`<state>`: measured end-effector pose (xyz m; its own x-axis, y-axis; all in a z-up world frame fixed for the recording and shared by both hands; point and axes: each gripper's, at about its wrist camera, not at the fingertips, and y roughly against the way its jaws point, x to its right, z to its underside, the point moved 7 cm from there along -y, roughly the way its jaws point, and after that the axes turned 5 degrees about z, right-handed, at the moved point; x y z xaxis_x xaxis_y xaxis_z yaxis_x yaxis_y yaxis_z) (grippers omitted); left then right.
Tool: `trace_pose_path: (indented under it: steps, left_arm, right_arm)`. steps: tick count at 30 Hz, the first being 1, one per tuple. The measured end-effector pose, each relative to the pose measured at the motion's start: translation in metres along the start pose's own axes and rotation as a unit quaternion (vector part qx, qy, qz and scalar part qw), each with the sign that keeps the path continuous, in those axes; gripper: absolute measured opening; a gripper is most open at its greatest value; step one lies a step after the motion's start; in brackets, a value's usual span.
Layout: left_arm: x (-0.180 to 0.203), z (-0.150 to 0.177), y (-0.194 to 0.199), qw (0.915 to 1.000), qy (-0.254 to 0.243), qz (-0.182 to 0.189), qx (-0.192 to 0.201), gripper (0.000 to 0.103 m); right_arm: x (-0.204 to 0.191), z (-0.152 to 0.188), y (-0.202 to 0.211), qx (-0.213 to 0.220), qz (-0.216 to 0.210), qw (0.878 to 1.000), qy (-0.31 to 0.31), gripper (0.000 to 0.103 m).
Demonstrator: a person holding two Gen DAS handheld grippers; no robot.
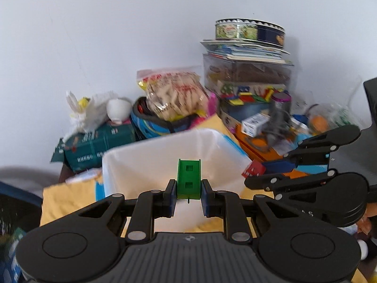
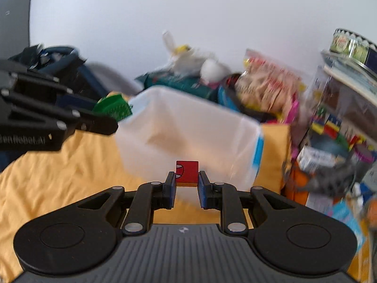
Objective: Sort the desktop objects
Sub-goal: 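Carry both held bricks up over the white bin, then open both tools to drop the bricks into the white bin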
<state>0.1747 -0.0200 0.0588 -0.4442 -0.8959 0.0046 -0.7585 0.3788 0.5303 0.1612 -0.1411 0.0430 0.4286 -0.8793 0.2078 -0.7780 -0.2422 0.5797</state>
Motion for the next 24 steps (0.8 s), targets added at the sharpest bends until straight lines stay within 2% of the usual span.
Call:
trace_pose_path:
  steps: [5,9,11,12,14,18,19,21,24]
  left_arm:
    - [-0.023,-0.011,-0.047,0.9997,0.02,-0.003,-0.011,0.024]
    - [-0.037,-0.004,-0.091,0.9982,0.035,-0.002,-0.049,0.025]
    - [-0.039,0.002,-0.1,0.9976,0.038,-0.001,-0.058,0.033]
    - [-0.038,0.004,-0.099,0.9976,0.036,-0.003,-0.058,0.035]
    - [-0.032,0.008,-0.088,0.9986,0.024,-0.001,-0.048,0.043]
    - [-0.019,0.017,-0.055,0.9993,0.01,0.002,-0.035,0.047]
    - [-0.014,0.022,-0.046,0.9994,0.008,0.004,-0.035,0.051]
    - [-0.003,0.035,-0.028,0.9989,-0.002,0.015,-0.044,0.059]
    - [0.015,0.063,-0.007,0.9974,-0.014,0.028,-0.064,0.06]
  right_arm:
    - [0.014,-0.029,-0.035,0.012,0.037,0.999,-0.02,0.022]
    - [0.021,-0.035,-0.069,-0.006,0.052,0.998,-0.037,0.022]
    - [0.021,-0.032,-0.084,-0.02,0.055,0.998,-0.038,0.029]
    - [0.02,-0.03,-0.091,-0.028,0.055,0.997,-0.036,0.034]
    - [0.02,-0.025,-0.091,-0.03,0.051,0.997,-0.04,0.034]
    - [0.018,-0.014,-0.067,-0.012,0.038,0.998,-0.057,0.034]
    - [0.017,-0.012,-0.061,-0.006,0.033,0.998,-0.058,0.034]
    - [0.01,-0.004,-0.045,-0.001,0.028,0.998,-0.051,0.034]
    - [-0.002,0.012,-0.024,0.001,0.018,0.999,-0.031,0.036]
